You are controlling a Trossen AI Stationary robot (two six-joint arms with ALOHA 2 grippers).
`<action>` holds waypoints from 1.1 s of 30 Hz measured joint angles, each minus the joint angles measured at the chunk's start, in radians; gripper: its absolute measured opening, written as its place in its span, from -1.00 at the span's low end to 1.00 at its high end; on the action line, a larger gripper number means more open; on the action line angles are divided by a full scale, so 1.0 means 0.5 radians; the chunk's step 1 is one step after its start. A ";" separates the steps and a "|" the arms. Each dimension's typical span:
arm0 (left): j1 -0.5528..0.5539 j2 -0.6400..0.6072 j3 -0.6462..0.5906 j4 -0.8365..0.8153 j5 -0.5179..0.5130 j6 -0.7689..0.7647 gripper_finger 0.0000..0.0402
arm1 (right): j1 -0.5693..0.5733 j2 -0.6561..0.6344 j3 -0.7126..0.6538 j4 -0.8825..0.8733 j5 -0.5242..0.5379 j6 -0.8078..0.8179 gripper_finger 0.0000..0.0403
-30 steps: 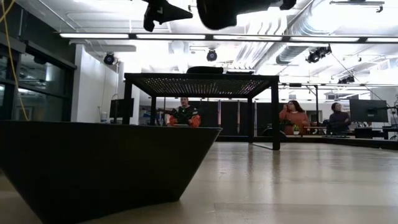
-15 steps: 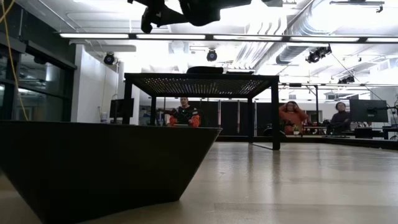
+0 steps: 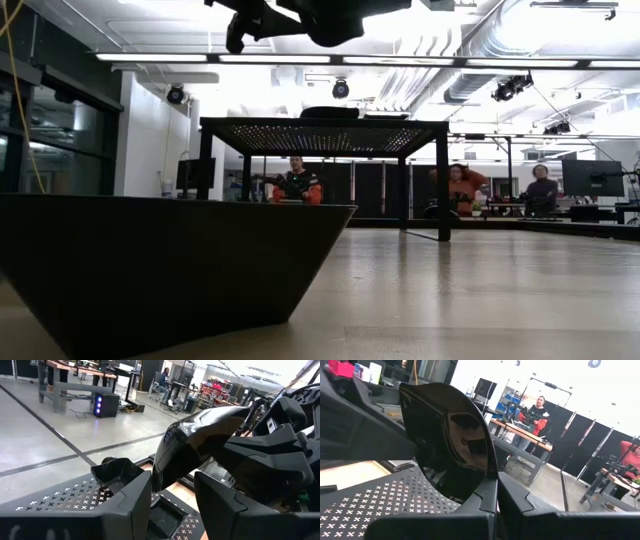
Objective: Pick & Place Mini shaped plates
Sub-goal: Stack the black leaf-shaped plate on top of the other black leaf-shaped plates on the shelf
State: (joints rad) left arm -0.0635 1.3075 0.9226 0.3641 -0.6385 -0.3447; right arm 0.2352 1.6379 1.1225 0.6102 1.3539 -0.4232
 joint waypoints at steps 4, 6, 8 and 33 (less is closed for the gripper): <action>0.000 0.000 0.000 0.000 -0.025 0.000 -0.33 | 0.001 0.000 0.000 0.000 -0.012 0.001 -1.00; 0.000 0.000 0.000 -0.001 -0.042 0.000 -0.34 | 0.001 0.000 0.000 0.000 -0.013 0.002 -1.00; 0.000 0.000 0.000 0.000 -0.052 0.000 -0.34 | 0.002 0.000 0.000 0.000 -0.014 0.002 -1.00; 0.002 -0.002 -0.001 -0.014 -0.117 -0.001 -0.99 | 0.002 -0.008 0.001 -0.093 -0.190 -0.011 -0.90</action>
State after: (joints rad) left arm -0.0625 1.3064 0.9221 0.3573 -0.6968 -0.3450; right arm 0.2363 1.6341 1.1229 0.5635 1.2589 -0.4286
